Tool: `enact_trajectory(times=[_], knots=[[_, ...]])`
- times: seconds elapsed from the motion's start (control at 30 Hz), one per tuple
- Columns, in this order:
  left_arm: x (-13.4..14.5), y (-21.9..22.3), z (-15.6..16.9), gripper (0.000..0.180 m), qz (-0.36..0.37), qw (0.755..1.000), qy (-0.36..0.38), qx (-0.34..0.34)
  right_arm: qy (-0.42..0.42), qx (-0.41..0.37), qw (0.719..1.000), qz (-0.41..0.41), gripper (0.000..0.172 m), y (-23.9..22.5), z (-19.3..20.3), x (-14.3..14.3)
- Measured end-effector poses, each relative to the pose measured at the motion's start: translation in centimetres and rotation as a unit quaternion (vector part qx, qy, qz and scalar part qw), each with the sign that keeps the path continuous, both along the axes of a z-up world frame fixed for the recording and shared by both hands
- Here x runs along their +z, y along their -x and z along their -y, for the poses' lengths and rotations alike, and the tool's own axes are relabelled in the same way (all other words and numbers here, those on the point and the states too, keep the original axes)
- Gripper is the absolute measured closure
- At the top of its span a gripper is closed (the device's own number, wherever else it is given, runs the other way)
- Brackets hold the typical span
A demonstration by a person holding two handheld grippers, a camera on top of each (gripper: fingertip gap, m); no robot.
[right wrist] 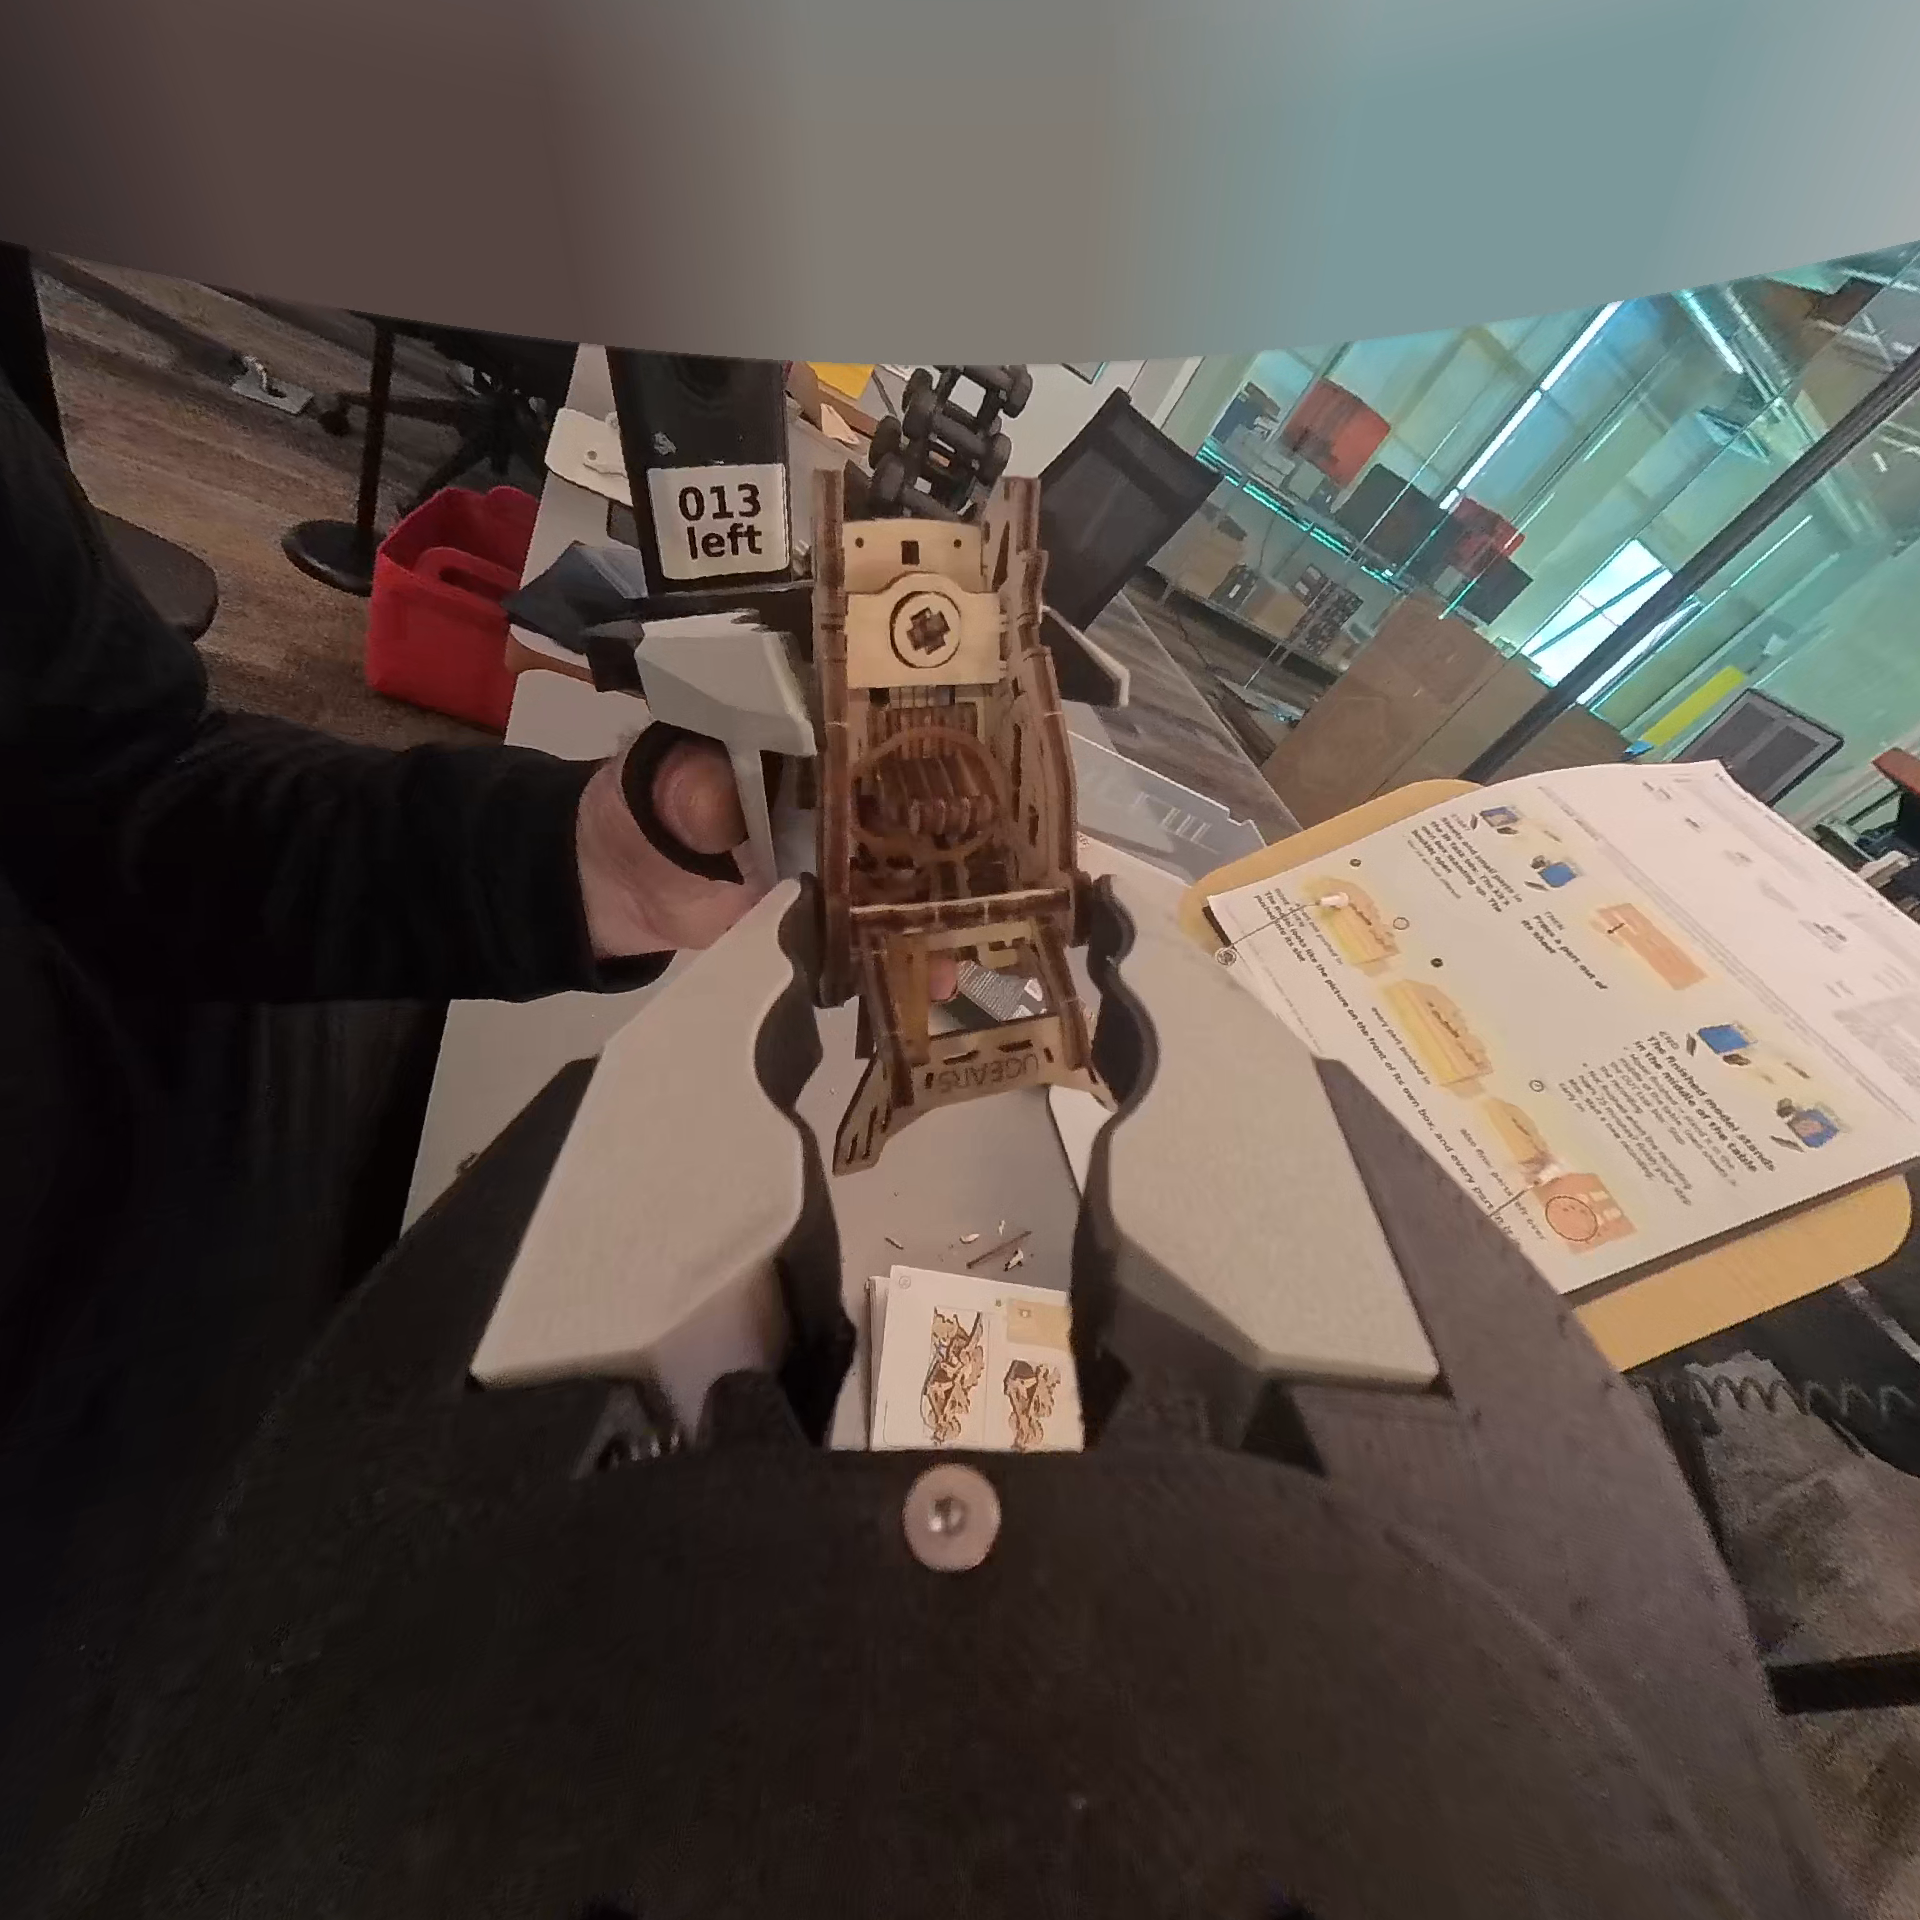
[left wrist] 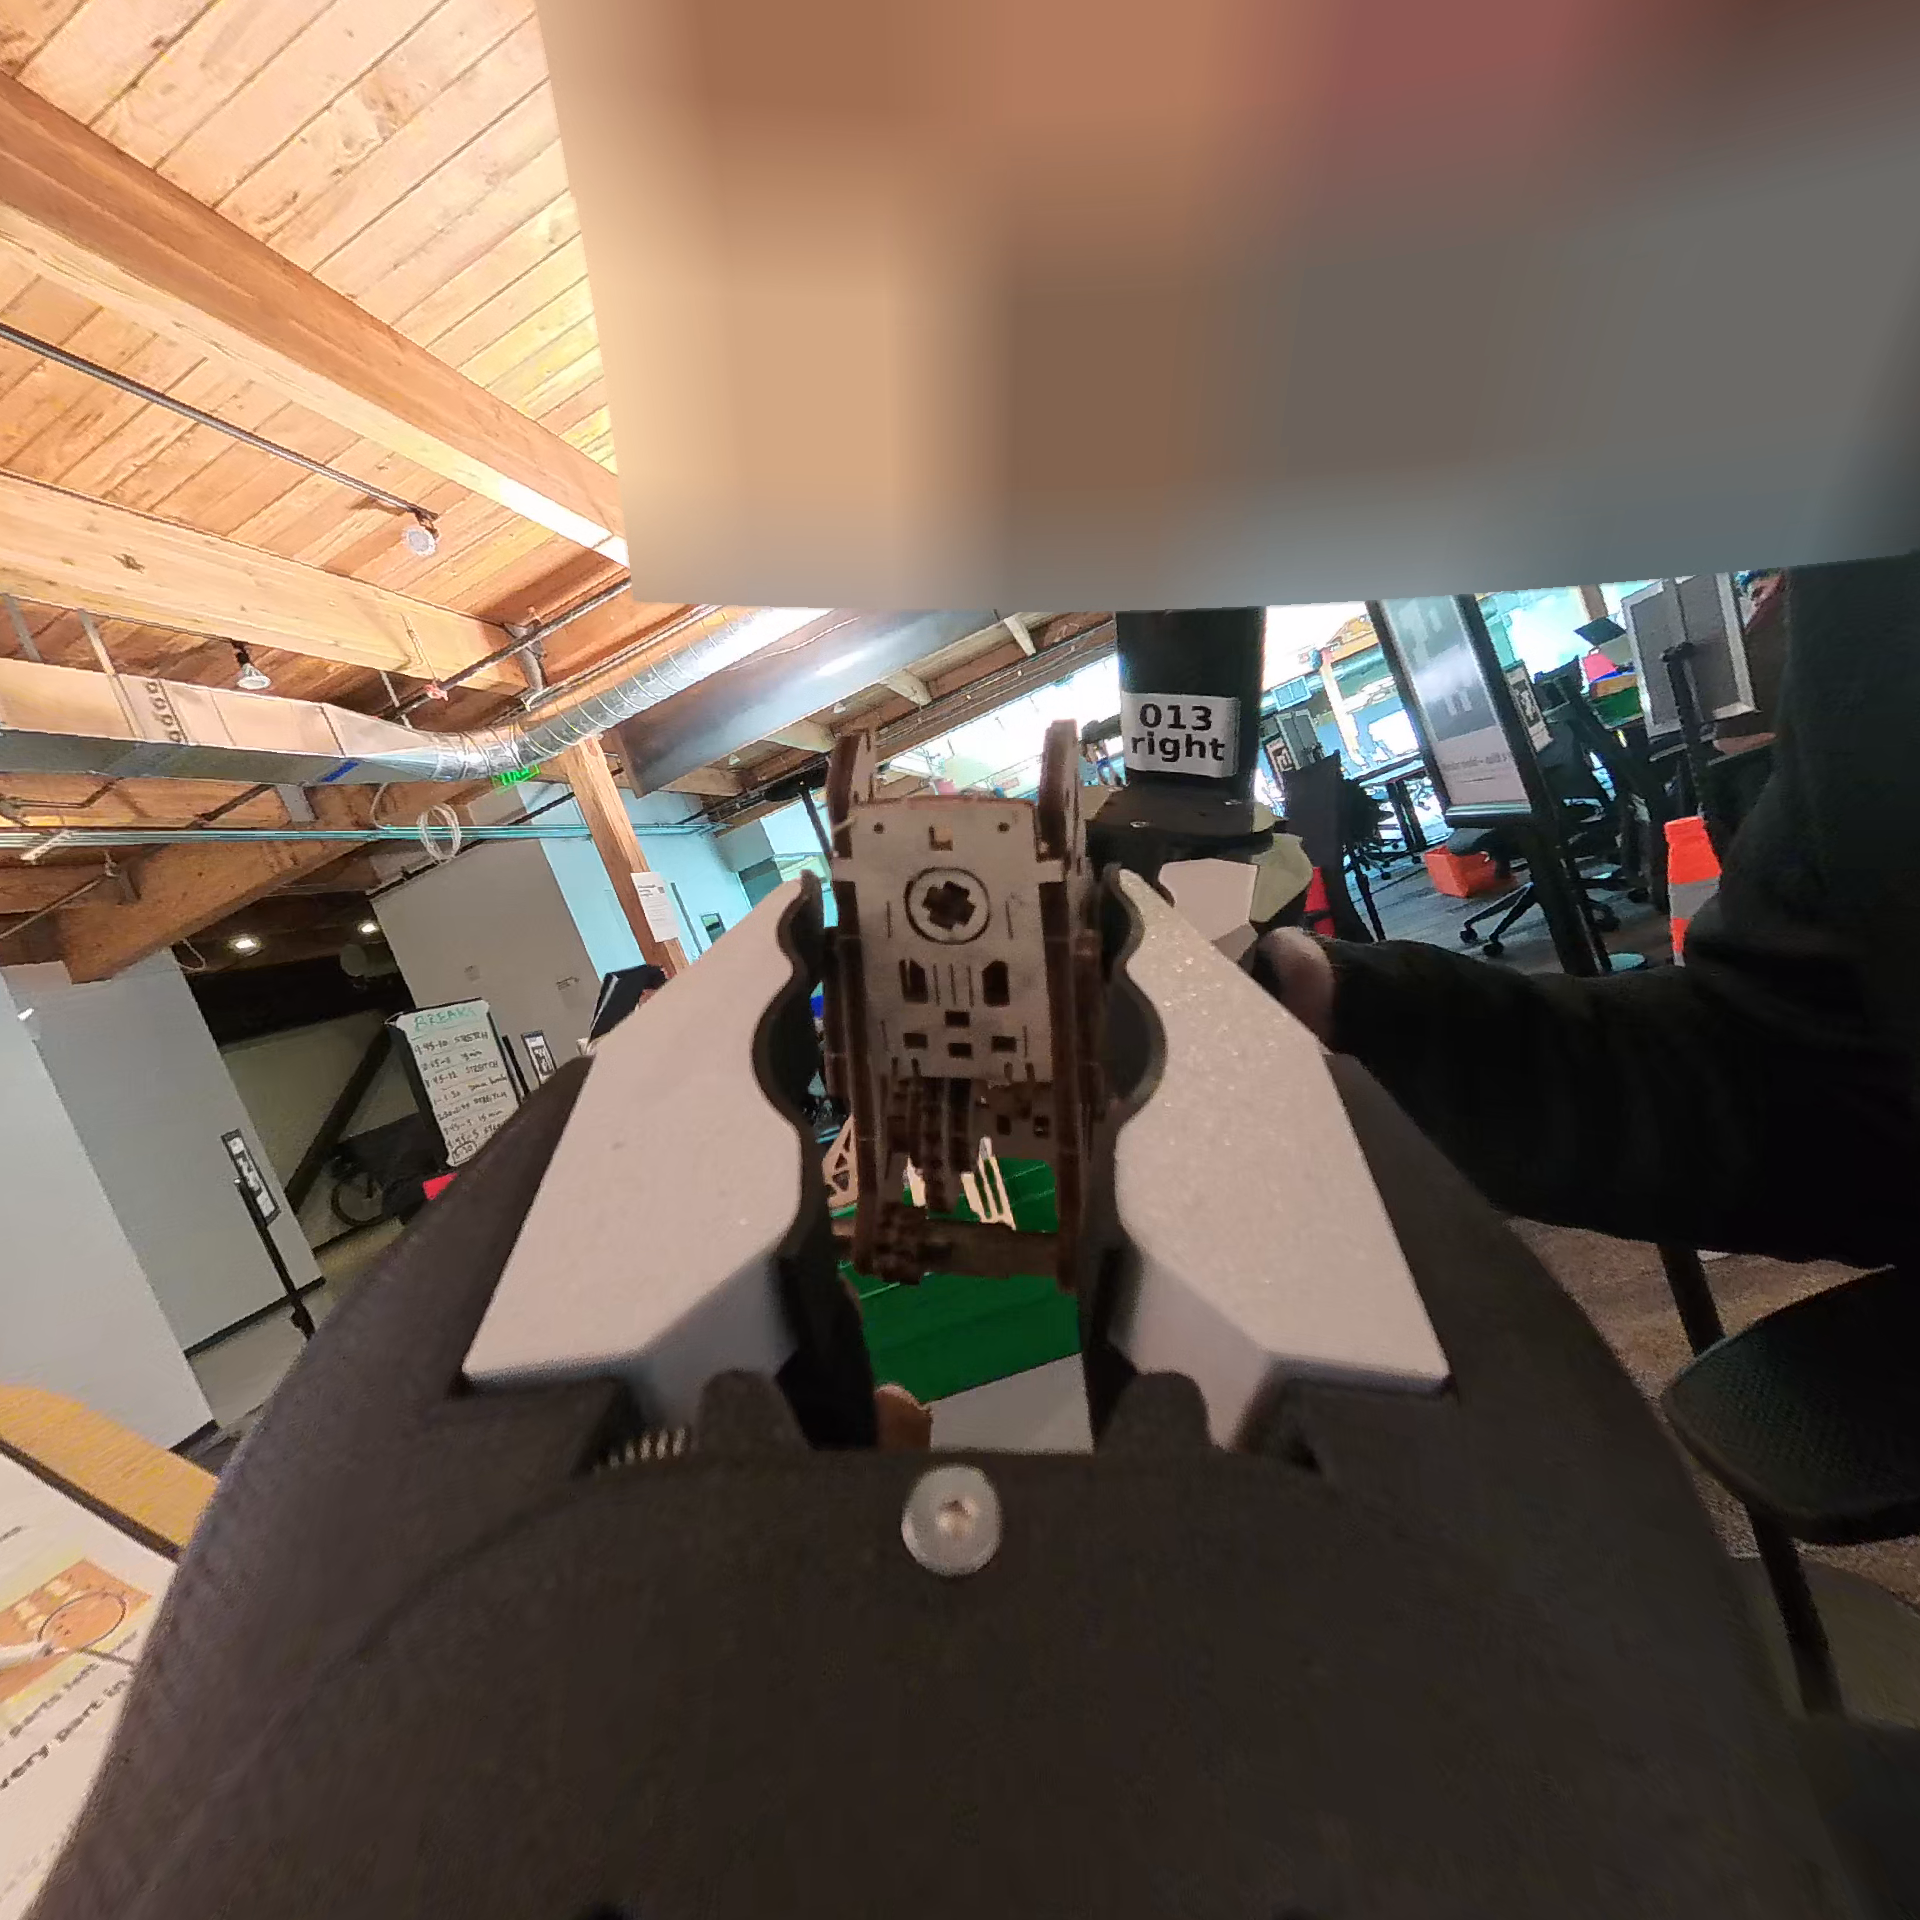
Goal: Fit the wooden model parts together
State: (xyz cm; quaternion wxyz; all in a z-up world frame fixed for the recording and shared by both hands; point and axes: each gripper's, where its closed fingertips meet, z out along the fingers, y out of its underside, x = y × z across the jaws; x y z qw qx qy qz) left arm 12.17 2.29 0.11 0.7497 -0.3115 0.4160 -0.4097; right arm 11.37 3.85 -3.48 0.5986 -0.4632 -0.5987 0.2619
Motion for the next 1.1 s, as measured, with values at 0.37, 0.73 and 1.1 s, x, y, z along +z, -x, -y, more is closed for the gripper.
enact_trajectory(times=[0.37, 0.73, 1.1], knots=[[0.03, 0.12, 0.27, 0.130, 0.002, 1.000, -0.001, -0.005, 0.008, 0.008, 1.000, -0.002, 0.124, 0.13, 0.30, 0.01], [-0.12, -0.05, 0.60, 0.130, 0.001, 1.000, -0.004, -0.008, -0.014, 0.008, 1.000, 0.021, 0.124, -0.05, 0.67, -0.27], [-0.25, 0.00, 0.76, 0.131, -0.013, 1.000, -0.007, -0.008, 0.007, 0.007, 1.000, 0.020, 0.118, 0.62, 0.43, -0.51]])
